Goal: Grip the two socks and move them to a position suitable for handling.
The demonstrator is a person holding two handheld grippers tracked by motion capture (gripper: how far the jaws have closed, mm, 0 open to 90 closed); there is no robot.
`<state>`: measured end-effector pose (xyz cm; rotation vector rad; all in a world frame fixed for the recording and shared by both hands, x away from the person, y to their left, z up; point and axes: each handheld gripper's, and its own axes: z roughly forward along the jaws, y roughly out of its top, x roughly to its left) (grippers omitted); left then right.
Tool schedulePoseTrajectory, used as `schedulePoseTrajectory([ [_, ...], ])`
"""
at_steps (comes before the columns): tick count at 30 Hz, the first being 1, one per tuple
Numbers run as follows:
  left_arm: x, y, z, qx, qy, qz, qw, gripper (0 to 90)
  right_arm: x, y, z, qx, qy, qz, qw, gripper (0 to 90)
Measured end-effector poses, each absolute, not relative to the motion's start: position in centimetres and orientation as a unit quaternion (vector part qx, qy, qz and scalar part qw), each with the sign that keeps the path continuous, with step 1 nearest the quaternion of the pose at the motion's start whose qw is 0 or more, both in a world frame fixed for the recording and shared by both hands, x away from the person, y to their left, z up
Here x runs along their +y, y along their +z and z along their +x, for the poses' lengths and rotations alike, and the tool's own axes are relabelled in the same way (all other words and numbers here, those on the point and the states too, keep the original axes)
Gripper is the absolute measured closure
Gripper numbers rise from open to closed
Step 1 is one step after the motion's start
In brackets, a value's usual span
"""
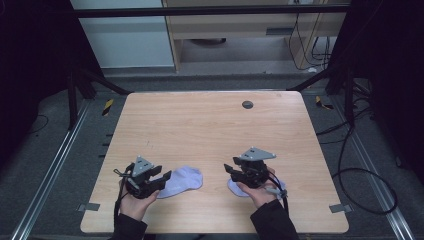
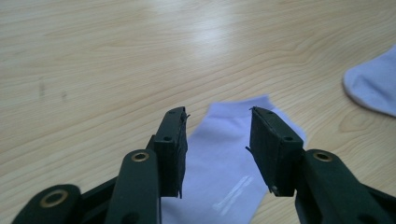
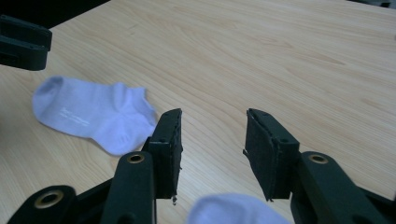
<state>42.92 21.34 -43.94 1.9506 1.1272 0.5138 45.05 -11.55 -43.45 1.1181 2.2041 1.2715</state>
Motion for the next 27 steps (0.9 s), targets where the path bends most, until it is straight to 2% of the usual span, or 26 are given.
schedulePoseTrajectory([
  [8, 15.3, -44.3, 43.7, 0.408, 0.185, 0.795, 0.408, 56.5, -17.6, -44.3, 43.6, 0.764, 0.437, 0.427, 0.207, 51.3],
  [16, 9.3, -45.5, 44.3, 0.374, 0.163, 0.816, 0.409, 58.2, -22.0, -45.7, 42.6, 0.752, 0.419, 0.459, 0.219, 50.8],
  [19, 7.0, -46.4, 44.5, 0.359, 0.162, 0.827, 0.402, 59.4, -23.4, -46.3, 42.2, 0.751, 0.411, 0.469, 0.219, 52.3],
  [27, 4.0, -48.5, 45.1, 0.349, 0.149, 0.842, 0.385, 62.0, -25.9, -48.3, 42.3, 0.753, 0.385, 0.491, 0.211, 58.9],
])
